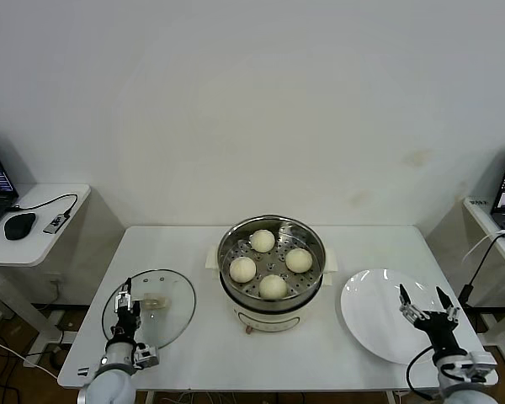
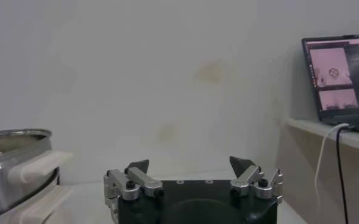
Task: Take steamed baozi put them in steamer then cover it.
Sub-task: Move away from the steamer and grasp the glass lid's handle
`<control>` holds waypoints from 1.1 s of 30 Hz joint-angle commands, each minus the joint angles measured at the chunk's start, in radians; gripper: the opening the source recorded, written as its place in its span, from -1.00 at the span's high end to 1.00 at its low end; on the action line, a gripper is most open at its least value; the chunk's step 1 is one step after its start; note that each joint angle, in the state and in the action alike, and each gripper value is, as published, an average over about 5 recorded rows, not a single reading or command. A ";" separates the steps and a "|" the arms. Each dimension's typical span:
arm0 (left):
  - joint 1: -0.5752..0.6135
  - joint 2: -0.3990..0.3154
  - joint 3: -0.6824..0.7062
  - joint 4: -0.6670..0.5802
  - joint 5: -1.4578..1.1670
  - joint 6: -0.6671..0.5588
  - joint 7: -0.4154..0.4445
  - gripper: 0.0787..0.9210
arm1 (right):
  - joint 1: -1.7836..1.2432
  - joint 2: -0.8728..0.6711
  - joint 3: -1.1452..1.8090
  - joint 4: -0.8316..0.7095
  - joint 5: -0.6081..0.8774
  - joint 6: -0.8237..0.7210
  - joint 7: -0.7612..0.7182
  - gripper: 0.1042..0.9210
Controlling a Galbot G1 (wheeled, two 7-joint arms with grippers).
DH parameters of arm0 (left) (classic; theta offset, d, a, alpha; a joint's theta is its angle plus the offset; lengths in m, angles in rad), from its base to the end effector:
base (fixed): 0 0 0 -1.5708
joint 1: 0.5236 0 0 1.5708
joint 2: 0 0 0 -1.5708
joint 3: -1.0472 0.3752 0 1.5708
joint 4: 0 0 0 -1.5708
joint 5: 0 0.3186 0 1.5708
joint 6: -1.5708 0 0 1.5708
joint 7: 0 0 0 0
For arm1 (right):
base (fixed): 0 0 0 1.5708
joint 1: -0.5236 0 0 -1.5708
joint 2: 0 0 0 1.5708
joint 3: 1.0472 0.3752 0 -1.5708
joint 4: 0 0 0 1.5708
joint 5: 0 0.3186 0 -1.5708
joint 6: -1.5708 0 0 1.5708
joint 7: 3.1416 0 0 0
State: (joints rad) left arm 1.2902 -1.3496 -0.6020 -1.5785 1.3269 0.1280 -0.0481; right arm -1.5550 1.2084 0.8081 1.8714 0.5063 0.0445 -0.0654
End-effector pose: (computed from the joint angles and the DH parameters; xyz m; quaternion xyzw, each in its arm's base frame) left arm 0.2221 0.1061 -0.4241 0.0120 -0.6989 -0.7029 0.1319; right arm 0.1422 -0.1794 -0.3451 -0.0431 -0.9980 -0.0308 0.0352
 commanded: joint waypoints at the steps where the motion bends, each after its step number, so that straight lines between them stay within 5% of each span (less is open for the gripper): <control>1: -0.068 -0.002 0.005 0.062 0.002 0.013 0.009 -0.77 | -0.002 0.000 0.002 -0.001 -0.002 0.001 -0.001 -0.76; 23: -0.108 -0.017 0.012 0.150 -0.040 -0.007 -0.062 -0.77 | -0.014 0.000 0.006 -0.005 -0.013 0.009 -0.008 -0.76; 33: -0.115 -0.017 0.011 0.191 -0.067 -0.047 -0.075 -0.22 | -0.032 -0.002 0.017 0.005 -0.022 0.012 -0.009 -0.76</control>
State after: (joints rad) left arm 1.1809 -1.3672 -0.5905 -1.4211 1.2765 0.1058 -0.1108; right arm -1.5794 1.2067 0.8224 1.8729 0.4881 0.0557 -0.0738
